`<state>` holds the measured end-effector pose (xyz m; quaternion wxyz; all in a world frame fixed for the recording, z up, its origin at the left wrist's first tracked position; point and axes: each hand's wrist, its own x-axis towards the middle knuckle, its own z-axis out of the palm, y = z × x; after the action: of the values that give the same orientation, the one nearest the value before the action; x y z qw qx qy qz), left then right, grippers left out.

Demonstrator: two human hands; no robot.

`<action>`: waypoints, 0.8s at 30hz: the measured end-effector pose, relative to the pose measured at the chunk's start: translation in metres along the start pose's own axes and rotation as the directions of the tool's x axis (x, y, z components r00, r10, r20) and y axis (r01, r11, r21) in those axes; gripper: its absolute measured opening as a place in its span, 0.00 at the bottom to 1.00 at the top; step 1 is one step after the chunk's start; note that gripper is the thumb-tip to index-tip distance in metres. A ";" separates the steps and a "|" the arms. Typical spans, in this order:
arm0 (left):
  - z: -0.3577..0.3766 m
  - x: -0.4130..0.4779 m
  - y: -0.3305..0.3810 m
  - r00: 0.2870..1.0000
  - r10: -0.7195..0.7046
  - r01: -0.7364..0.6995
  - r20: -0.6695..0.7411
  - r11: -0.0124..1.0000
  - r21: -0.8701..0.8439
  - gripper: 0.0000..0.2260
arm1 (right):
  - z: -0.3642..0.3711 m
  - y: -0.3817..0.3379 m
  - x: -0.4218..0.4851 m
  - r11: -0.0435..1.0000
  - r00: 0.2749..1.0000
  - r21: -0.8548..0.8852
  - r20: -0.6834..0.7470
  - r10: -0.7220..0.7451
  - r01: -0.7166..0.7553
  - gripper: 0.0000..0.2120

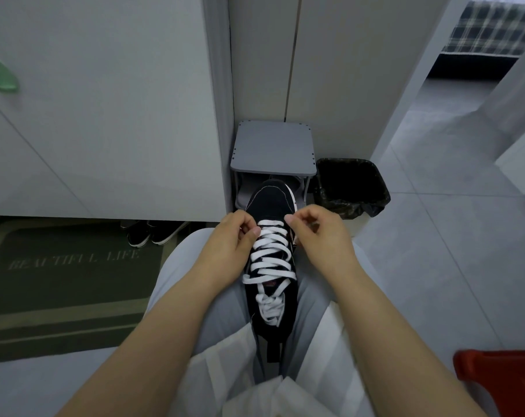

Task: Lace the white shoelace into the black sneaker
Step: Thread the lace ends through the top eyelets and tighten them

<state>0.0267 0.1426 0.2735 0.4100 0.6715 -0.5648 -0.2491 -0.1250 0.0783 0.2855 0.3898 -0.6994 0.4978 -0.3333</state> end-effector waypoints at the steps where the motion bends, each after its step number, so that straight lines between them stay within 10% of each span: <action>1: 0.000 0.000 0.000 1.000 0.004 -0.004 0.001 1.000 -0.010 0.09 | 0.000 0.000 -0.002 0.999 1.000 -0.037 0.012 -0.006 0.007 0.07; 24: 0.000 -0.011 -0.002 0.997 0.059 -0.050 -0.052 0.986 0.159 0.13 | 0.001 0.002 -0.025 0.954 0.994 -0.283 0.082 -0.075 0.096 0.07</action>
<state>0.0251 0.1528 0.2703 0.3782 0.6928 -0.5891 -0.1732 -0.1320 0.1020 0.2810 0.2868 -0.7806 0.4961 -0.2495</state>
